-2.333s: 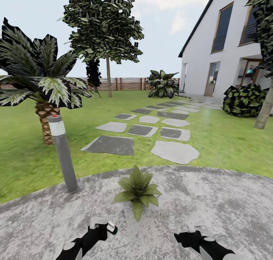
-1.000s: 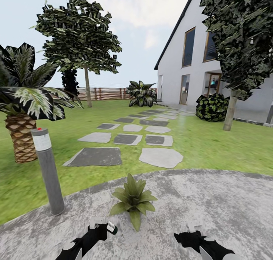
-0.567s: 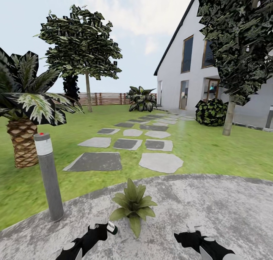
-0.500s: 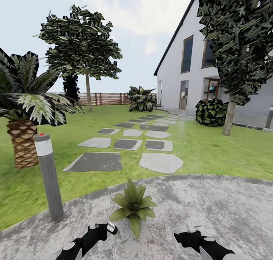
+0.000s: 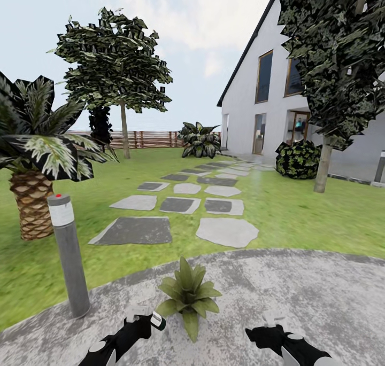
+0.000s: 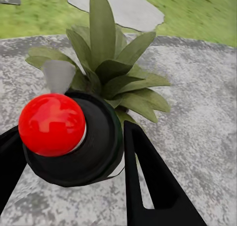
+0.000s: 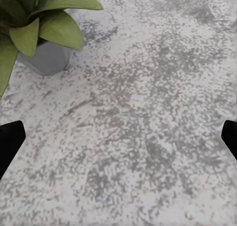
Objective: Pick up the pesticide atomizer in the garden and spray insectifuge to fully cover both potted plants in the garden.
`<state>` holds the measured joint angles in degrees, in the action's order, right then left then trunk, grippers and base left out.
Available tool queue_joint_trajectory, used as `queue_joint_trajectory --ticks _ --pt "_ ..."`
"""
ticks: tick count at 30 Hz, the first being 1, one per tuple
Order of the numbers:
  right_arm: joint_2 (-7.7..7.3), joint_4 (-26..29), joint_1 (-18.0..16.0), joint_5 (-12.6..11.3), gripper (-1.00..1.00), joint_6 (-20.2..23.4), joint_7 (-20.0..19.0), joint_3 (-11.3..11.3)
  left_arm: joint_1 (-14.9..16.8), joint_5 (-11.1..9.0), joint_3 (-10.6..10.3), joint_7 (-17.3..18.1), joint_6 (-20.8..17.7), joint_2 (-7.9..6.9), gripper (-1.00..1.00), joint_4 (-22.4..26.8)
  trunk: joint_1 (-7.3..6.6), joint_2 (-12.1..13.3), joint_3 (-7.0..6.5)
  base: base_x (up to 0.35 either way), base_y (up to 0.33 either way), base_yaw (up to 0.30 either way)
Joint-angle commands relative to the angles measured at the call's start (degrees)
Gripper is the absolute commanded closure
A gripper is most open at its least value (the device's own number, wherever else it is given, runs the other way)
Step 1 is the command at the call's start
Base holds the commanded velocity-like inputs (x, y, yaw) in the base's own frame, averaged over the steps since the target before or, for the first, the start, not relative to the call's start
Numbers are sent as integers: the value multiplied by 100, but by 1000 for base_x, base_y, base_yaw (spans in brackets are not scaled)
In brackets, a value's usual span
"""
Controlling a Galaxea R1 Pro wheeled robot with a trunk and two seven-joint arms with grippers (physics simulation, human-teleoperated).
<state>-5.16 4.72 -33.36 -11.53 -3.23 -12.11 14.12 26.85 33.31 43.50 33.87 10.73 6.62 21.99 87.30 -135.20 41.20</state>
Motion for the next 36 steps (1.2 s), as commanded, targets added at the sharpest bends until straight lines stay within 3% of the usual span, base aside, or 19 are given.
queue_joint_trajectory --ticks 1,36 --pt "-3 -6 -4 -60 -100 -19 -19 48 5 61 45 23 27 6 100 7 -24 38 -12 0 0 0" --pt "-3 -6 -4 -60 -100 -19 7 55 5 61 45 32 28 6 100 8 -793 1442 -640 0 0 0"
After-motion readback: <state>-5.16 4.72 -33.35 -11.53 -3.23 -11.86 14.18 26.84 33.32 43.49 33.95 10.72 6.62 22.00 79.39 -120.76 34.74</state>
